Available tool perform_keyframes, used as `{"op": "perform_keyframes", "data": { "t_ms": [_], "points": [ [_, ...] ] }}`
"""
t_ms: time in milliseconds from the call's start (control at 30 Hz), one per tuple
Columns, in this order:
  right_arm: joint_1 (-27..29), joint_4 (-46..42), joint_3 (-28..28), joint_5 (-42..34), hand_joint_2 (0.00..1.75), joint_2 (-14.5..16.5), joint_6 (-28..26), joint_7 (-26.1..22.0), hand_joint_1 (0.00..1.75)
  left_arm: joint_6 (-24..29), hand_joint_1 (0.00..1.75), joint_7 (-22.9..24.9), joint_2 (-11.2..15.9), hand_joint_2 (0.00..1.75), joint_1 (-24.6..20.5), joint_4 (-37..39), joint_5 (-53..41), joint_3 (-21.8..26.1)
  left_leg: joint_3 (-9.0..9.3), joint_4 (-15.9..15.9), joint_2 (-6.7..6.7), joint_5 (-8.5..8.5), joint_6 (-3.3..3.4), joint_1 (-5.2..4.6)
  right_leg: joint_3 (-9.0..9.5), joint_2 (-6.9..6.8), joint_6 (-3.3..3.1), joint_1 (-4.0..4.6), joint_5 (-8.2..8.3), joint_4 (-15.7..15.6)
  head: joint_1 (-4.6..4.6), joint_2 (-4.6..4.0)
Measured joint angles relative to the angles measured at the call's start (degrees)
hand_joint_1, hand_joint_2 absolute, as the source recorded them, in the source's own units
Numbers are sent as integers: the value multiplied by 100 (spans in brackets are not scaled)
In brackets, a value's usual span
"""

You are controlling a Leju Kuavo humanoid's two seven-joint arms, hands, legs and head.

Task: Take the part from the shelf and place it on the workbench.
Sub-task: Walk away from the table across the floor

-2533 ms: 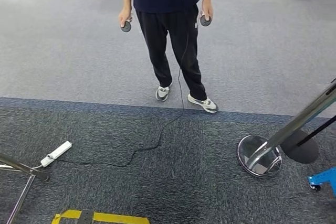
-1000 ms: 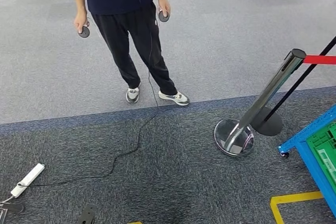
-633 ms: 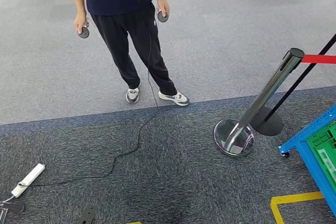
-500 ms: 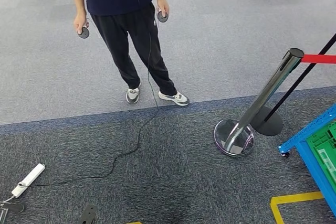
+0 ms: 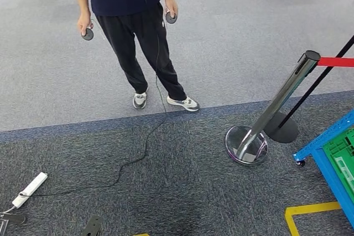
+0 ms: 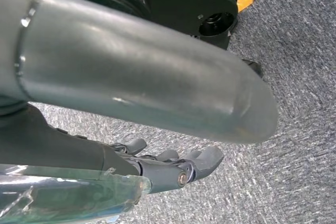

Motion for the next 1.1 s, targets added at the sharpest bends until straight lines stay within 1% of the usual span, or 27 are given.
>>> {"op": "perform_keyframes", "data": {
  "t_ms": [67, 133, 167, 200, 233, 300, 333, 367, 400, 467, 500, 533, 567, 633, 667, 700, 733, 800, 833, 867, 900, 933, 967, 1000, 1033, 1067, 1100],
  "points": [
    [1, 0, 0, 1, 0, 2, 0, -1, 0, -4, 0, 0, 3, 0, 0, 0, 0, 0, -5, 8, 0, -5, 28, -15, 8, 2, 26, -15, 16, -24, -1, 0],
    [3, 0, 0, 1, 0, 4, -1, -1, 0, -7, 0, 0, 6, 0, -3, 0, -2, 0, 9, -43, 6, 30, 92, -17, 5, 3, 80, -34, 41, -52, -3, 0],
    [4, 0, 0, 1, 0, 5, -2, -3, 0, -8, 0, 0, 5, 0, -4, 0, -4, 0, 28, -99, 17, 65, 125, -5, -21, -11, 102, -36, 13, -16, -1, 0],
    [4, 0, 0, 2, 0, 5, -3, -4, 0, -8, 0, 0, 2, 0, -6, 0, -7, 0, 45, -152, 30, 99, 144, 8, -89, -28, 112, -36, -80, 111, 7, 0],
    [4, 0, 0, 2, 0, 4, -4, -6, 0, -8, 0, 0, 0, 0, -5, 0, -9, 0, 57, -192, 45, 125, 156, 22, -210, -50, 119, -40, -235, 362, 15, 0],
    [9, 0, -1, 3, 0, 4, -5, -8, 0, -9, 0, 0, 4, 0, 2, 0, -11, 0, 51, -202, 71, 133, 164, 16, -546, -84, 143, -61, -615, 1118, 25, 0],
    [16, 0, -2, 3, 0, 4, -6, -8, 0, -11, 0, 0, 4, 0, 6, 0, -13, 0, 48, -202, 81, 135, 157, 15, -679, -97, 159, -77, -726, 1426, 24, 0],
    [24, 0, -2, 4, 0, 4, -7, -8, 0, -14, 0, 0, 4, 0, 7, 0, -14, 0, 46, -201, 88, 136, 143, 17, -725, -108, 179, -96, -738, 1553, 23, 0],
    [29, 0, -3, 6, 0, 4, -9, -8, 0, -18, 0, 0, 4, 0, 8, 0, -16, 0, 45, -196, 89, 137, 118, 26, -654, -119, 201, -121, -645, 1444, 24, 0],
    [25, 0, -3, 10, 0, 5, -10, -9, 0, -28, 0, 0, 6, 0, 7, 0, -18, 0, 42, -161, 87, 124, 33, 56, -261, -142, 272, -192, -340, 732, 25, 0],
    [16, 2, -3, 11, 0, 14, -10, -12, 0, -34, 0, 0, 16, 0, 6, 0, -19, 0, 33, -125, 85, 105, -24, 61, -80, -131, 285, -213, -239, 401, 23, 0],
    [9, 4, -3, 11, 0, 21, -10, -14, 0, -38, 0, 0, 26, 0, 3, 0, -21, 0, 23, -95, 84, 94, -76, 62, 39, -116, 262, -218, -194, 198, 14, 0],
    [6, 5, -4, 11, 0, 27, -11, -16, 0, -40, 0, 0, 33, 0, 1, 0, -24, 0, 13, -76, 82, 93, -120, 60, 74, -96, 218, -206, -201, 135, 7, 0],
    [7, 7, -7, 11, 0, 22, -15, -18, 0, -43, 0, 0, 34, 0, 3, 0, -28, 0, -1, -82, 79, 119, -182, 81, 52, -70, 79, -164, -179, 174, -8, 0],
    [9, 7, -8, 11, 0, 16, -16, -19, 0, -47, 0, 0, 29, 0, 5, 0, -28, 0, -15, -62, 79, 93, -202, 98, 35, -70, 28, -152, -161, 179, -7, 0],
    [8, 7, -8, 11, 0, 11, -16, -19, 0, -52, 0, 0, 24, 0, 5, 0, -29, 0, -63, 40, 79, 1, -213, 106, 20, -69, -22, -142, -141, 178, -10, 0],
    [7, 7, -9, 11, 0, 9, -16, -19, 0, -56, 0, 0, 19, 0, 1, 0, -30, -1, -162, 264, 79, -164, -214, 104, 4, -70, -67, -133, -120, 171, -15, 0],
    [6, 7, -9, 11, 0, 7, -15, -19, 0, -57, 0, 0, 13, 0, -5, 0, -32, -2, -485, 1005, 78, -589, -187, 76, -45, -72, -130, -101, -87, 168, -26, 0],
    [7, 7, -9, 11, 0, 7, -15, -19, 0, -56, 0, 1, 13, 0, -2, 0, -33, -2, -637, 1354, 77, -738, -169, 62, -75, -72, -152, -82, -72, 169, -28, 0],
    [12, 7, -9, 11, 0, 7, -14, -19, 0, -56, 0, 1, 13, 0, 2, 0, -33, -2, -711, 1545, 77, -785, -145, 47, -103, -71, -167, -64, -56, 169, -29, 0],
    [17, 7, -9, 11, 0, 7, -13, -19, 0, -56, 0, 1, 12, 0, 4, 0, -34, -2, -686, 1534, 77, -730, -116, 31, -127, -69, -174, -51, -39, 169, -27, 0],
    [20, 7, -10, 11, 0, 7, -13, -19, 0, -56, 0, 1, 11, 0, 4, 0, -40, -2, -549, 1311, 76, -587, -87, 15, -147, -65, -171, -43, -21, 170, -27, 0],
    [21, 7, -10, 13, 0, 7, -13, -20, 0, -56, 0, 1, 11, 0, 0, 0, -46, -2, -335, 953, 74, -415, -60, 3, -161, -61, -158, -40, -4, 170, -28, 0],
    [20, 7, -11, 13, 0, 7, -12, -21, 0, -56, 0, 1, 11, 0, -9, 0, -54, -2, -115, 561, 69, -287, -46, -10, -177, -56, -137, -28, 10, 180, -30, 0],
    [18, 7, -11, 14, 0, 7, -11, -25, 0, -56, 0, 2, 10, 0, -21, 0, -62, -2, 50, 259, 62, -204, -36, -19, -192, -53, -112, -19, 26, 185, -28, 0],
    [17, 7, -11, 14, 0, 7, -11, -30, 0, -56, 0, 2, 10, 0, -31, 0, -65, -2, 136, 80, 55, -172, -25, -30, -203, -52, -80, -12, 46, 182, -29, 0],
    [16, 7, -12, 15, 0, 7, -11, -35, 0, -56, 0, 2, 10, 0, -37, 0, -67, -2, 152, 9, 50, -167, -11, -45, -212, -52, -45, -11, 69, 171, -27, 0]
  ]
}}
